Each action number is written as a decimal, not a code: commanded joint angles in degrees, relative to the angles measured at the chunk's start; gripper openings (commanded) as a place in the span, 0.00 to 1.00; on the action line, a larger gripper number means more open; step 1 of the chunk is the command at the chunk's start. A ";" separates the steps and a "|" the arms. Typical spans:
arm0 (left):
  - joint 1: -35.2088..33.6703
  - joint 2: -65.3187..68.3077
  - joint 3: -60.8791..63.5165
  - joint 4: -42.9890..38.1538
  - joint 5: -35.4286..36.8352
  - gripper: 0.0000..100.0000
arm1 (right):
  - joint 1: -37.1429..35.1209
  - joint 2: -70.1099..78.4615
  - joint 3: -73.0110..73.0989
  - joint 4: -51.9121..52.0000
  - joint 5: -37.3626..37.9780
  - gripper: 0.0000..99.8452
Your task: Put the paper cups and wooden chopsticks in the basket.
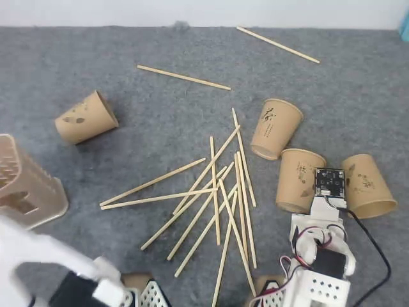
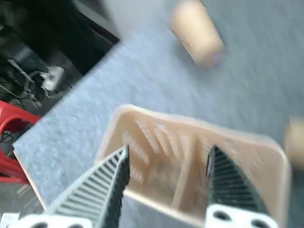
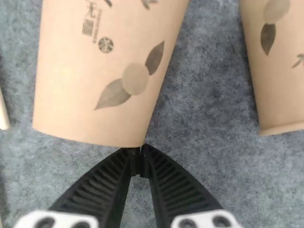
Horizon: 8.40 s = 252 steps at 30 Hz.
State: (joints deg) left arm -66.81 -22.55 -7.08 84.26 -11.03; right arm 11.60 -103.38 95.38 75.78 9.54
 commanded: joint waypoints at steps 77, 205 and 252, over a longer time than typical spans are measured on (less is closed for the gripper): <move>7.82 55.47 -33.80 -4.57 16.44 0.23 | 0.57 -0.75 1.05 -0.75 0.70 0.01; -12.75 53.89 -55.52 16.53 -2.81 0.10 | 0.57 -0.75 1.05 -0.75 0.70 0.01; 9.05 28.13 62.46 -113.23 9.76 0.11 | 0.66 -0.75 1.05 -0.75 0.70 0.01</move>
State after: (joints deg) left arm -59.96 9.36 49.19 -17.98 -2.07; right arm 11.60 -103.38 95.38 75.78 9.54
